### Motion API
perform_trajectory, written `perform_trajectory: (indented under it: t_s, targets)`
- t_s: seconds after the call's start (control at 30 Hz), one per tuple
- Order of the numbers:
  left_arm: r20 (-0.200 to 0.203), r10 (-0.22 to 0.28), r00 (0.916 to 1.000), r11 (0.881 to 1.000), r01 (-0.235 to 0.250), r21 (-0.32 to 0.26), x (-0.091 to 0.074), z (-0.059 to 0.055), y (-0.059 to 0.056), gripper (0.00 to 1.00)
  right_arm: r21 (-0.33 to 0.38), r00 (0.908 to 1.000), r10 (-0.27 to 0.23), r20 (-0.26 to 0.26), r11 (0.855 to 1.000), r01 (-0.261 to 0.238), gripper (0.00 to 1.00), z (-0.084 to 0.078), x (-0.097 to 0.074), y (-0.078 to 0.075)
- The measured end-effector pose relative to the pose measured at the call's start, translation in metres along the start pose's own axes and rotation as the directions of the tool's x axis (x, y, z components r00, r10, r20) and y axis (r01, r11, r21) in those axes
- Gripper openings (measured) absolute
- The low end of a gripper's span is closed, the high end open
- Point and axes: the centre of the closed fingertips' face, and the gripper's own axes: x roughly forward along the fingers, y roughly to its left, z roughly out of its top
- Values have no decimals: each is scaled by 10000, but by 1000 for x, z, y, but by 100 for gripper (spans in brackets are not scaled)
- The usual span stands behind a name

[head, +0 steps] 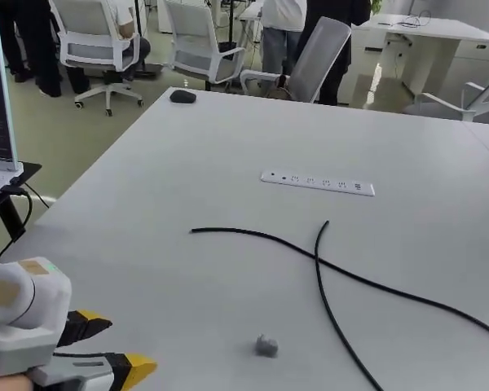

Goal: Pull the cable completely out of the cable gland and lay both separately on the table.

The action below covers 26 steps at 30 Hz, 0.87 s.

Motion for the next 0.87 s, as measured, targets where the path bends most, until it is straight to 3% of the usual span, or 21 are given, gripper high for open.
perform_trajectory:
  t_s: [0.87]
  targets:
    - [-367,-108,9993,9997,117,225,1,-8,-1,52,-362,9989,204,-432,9991,-219,47,-6,1,6]
